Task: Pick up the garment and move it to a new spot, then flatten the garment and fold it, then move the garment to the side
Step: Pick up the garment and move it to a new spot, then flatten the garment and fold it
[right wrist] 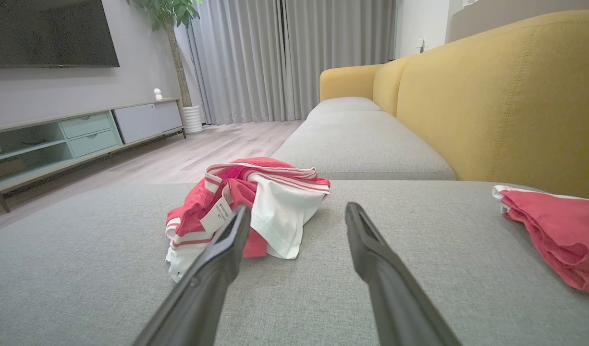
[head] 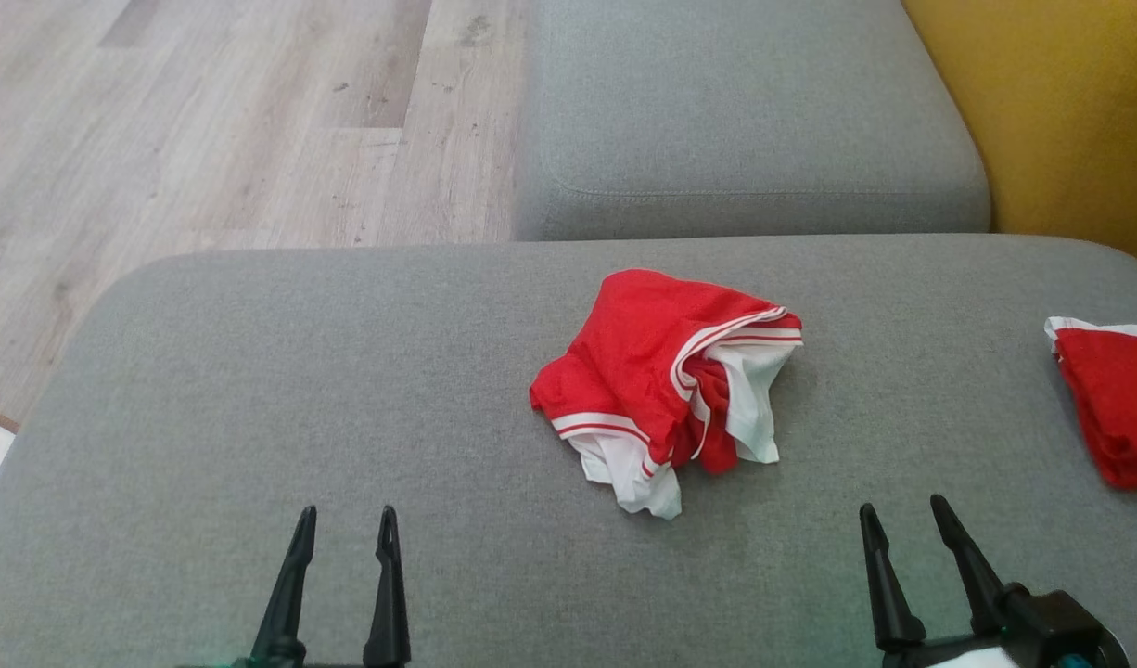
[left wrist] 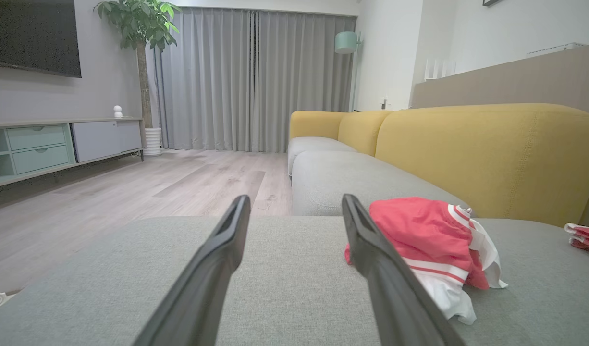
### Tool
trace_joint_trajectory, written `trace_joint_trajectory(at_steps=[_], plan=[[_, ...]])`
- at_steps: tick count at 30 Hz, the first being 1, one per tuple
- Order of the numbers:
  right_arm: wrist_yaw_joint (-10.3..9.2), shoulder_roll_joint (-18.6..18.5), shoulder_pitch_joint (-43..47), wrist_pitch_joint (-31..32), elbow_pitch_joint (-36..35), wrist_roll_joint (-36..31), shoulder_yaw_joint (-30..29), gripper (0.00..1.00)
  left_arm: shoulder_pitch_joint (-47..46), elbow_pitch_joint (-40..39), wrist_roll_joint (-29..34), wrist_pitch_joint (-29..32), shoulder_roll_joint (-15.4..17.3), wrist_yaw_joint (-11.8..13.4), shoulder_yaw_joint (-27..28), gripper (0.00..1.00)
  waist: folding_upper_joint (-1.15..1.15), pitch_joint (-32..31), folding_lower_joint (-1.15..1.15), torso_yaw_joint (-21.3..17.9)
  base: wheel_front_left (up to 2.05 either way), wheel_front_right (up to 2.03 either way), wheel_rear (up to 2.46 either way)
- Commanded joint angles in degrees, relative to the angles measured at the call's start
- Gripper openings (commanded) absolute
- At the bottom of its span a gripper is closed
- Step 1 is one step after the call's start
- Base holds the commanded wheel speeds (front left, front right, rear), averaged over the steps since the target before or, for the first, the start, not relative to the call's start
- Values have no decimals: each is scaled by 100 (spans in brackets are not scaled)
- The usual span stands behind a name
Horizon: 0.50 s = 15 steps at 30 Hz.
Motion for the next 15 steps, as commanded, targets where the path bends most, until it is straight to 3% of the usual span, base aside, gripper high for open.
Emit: trace_joint_trajectory(at_steps=[1,15], plan=[[-4,-42,-156,-63,-206,15,127,100,-237,-229,49,-53,-56,-29,214,100,0,-14,1,9,0,0,0],[-4,-20,-184,-63,-320,54,131,100,-180,-160,262,-53,-115,-41,333,100,0,6,1,-6,0,0,0]])
